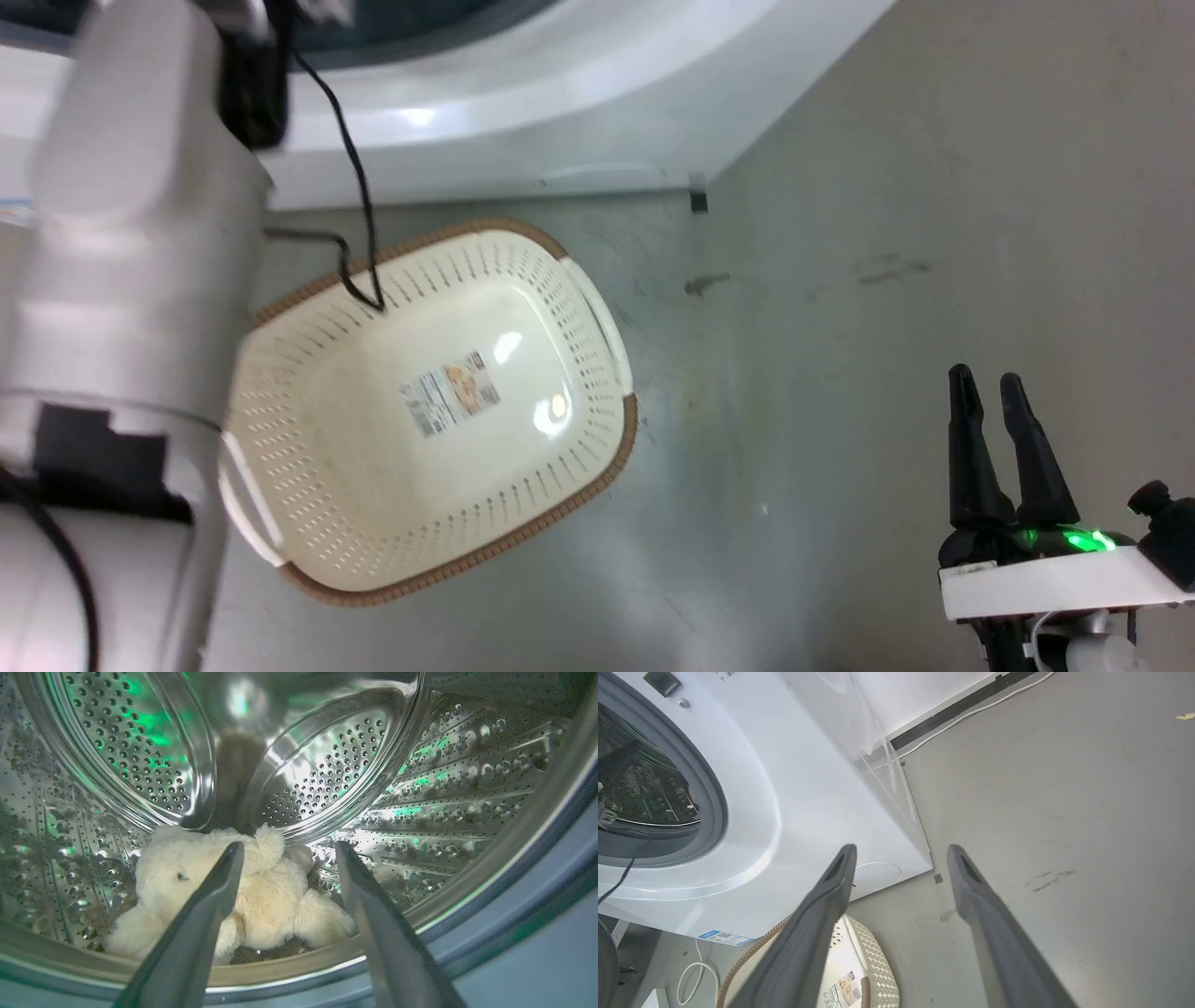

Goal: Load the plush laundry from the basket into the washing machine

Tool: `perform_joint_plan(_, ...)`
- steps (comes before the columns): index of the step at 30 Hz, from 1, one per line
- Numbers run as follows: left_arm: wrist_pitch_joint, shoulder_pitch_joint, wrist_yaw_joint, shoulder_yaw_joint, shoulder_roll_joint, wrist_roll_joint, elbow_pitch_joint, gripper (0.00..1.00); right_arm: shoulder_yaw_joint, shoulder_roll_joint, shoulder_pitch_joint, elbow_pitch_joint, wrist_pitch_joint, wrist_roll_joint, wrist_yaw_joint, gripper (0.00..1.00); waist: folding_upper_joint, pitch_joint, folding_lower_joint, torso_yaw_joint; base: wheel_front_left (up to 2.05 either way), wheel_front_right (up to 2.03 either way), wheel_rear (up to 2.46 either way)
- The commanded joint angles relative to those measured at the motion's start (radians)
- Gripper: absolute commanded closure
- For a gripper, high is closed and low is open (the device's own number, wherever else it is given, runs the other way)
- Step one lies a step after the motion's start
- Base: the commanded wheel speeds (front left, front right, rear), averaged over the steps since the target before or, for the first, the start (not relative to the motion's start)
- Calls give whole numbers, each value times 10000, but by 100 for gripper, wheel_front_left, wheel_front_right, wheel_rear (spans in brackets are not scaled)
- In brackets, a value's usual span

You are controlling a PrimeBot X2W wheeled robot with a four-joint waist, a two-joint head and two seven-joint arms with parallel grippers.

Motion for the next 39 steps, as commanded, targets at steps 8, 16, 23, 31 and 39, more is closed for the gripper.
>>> perform_joint_plan(8,-122,1909,75,348,-378,-245,-536,0,-94,-2,-78,353,-44,-304,-7,0,-1,-1441,1,574,0,0,0)
perform_joint_plan(16,-124,3902,143,428,-612,-40,-1405,0,-61,-2,121,634,-44,-353,-7,0,-1,-2526,1,918,0,0,0)
perform_joint_plan(23,-125,5337,174,655,-706,43,-2225,0,-42,-2,324,819,-44,-507,-7,0,-1,-3393,1,1070,0,0,0)
perform_joint_plan(31,-125,7140,169,977,-747,70,-3347,0,-61,-2,589,1025,-44,-917,-7,0,-1,-4436,1,1146,0,0,0)
perform_joint_plan(39,-125,8750,322,1300,-775,3,-4313,0,-121,-2,891,1180,-44,-1683,-7,0,-1,-5317,1,1272,0,0,0)
